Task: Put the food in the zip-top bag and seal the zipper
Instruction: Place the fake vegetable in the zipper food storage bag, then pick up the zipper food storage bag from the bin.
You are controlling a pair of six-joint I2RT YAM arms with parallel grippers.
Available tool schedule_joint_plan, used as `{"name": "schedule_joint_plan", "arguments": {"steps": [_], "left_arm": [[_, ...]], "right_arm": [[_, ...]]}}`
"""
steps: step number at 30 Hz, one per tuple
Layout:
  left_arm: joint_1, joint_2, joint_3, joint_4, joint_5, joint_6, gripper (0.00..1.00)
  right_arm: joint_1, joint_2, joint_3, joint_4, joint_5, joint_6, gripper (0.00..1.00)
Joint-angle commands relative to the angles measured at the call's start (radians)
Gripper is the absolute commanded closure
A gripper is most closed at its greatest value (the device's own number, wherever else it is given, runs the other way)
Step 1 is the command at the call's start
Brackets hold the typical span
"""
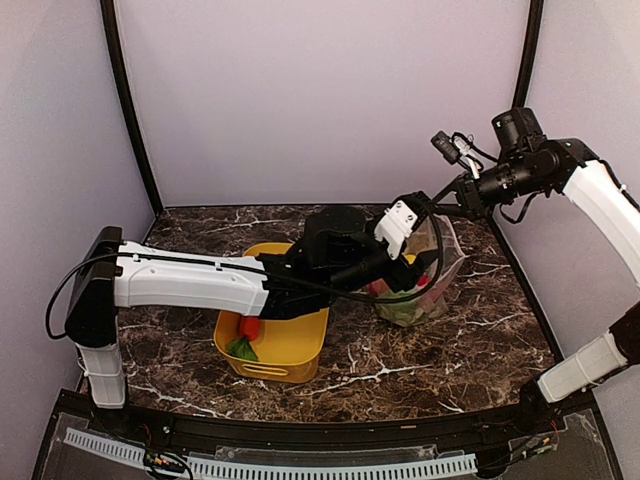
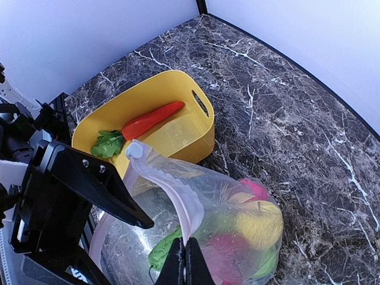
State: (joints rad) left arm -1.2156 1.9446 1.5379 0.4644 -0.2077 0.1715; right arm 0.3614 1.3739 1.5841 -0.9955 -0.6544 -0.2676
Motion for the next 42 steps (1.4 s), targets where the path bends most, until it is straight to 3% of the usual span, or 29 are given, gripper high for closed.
{"name": "schedule_joint_plan", "arguments": {"steps": [1, 7, 10, 14, 18, 21, 30, 34, 39, 42], "left_arm": [[-0.001, -0.125, -0.024, -0.011, 0.025, -0.035, 0.31], [-0.002, -0.284, -0.158, -0.038, 0.036, -0.109, 0.31], [-0.001, -0.379, -0.249, -0.078, 0.005, -0.136, 0.31], [-0.002, -0.465, -0.320, -0.247, -0.131, -0.215, 0.31], [-0.001, -0.567, -0.455, -0.278, -0.305, -0.330, 0.29], [0.000, -0.627, -0.535, -0.329, -0.378, -0.383, 0.25], [0.019, -0.590, -0.562, -0.785, -0.485, -0.578, 0.25], [0.051, -0.581, -0.570, -0.912, -0.462, -0.685, 0.34], [0.098, -0.569, -0.583, -0.939, -0.389, -0.735, 0.35], [0.132, -0.537, -0.565, -0.968, -0.366, -0.749, 0.35]], "right_arm": [[0.007, -0.031, -0.018, 0.046, -0.005, 0.007, 1.00], [0.007, -0.026, -0.001, 0.043, 0.012, -0.001, 1.00], [0.007, -0.033, 0.055, 0.054, 0.100, -0.015, 1.00], [0.005, -0.001, 0.087, 0.057, 0.195, -0.025, 1.00], [0.006, -0.038, 0.029, 0.130, 0.216, -0.002, 1.00], [0.005, 0.019, 0.046, 0.066, 0.253, -0.014, 1.00], [-0.047, -0.006, 0.140, 0.175, 0.487, -0.046, 1.00], [-0.073, -0.003, 0.095, 0.185, 0.424, -0.018, 1.00], [-0.070, -0.064, -0.091, 0.253, 0.198, 0.011, 1.00], [-0.071, -0.080, -0.177, 0.274, 0.154, 0.017, 1.00]]}}
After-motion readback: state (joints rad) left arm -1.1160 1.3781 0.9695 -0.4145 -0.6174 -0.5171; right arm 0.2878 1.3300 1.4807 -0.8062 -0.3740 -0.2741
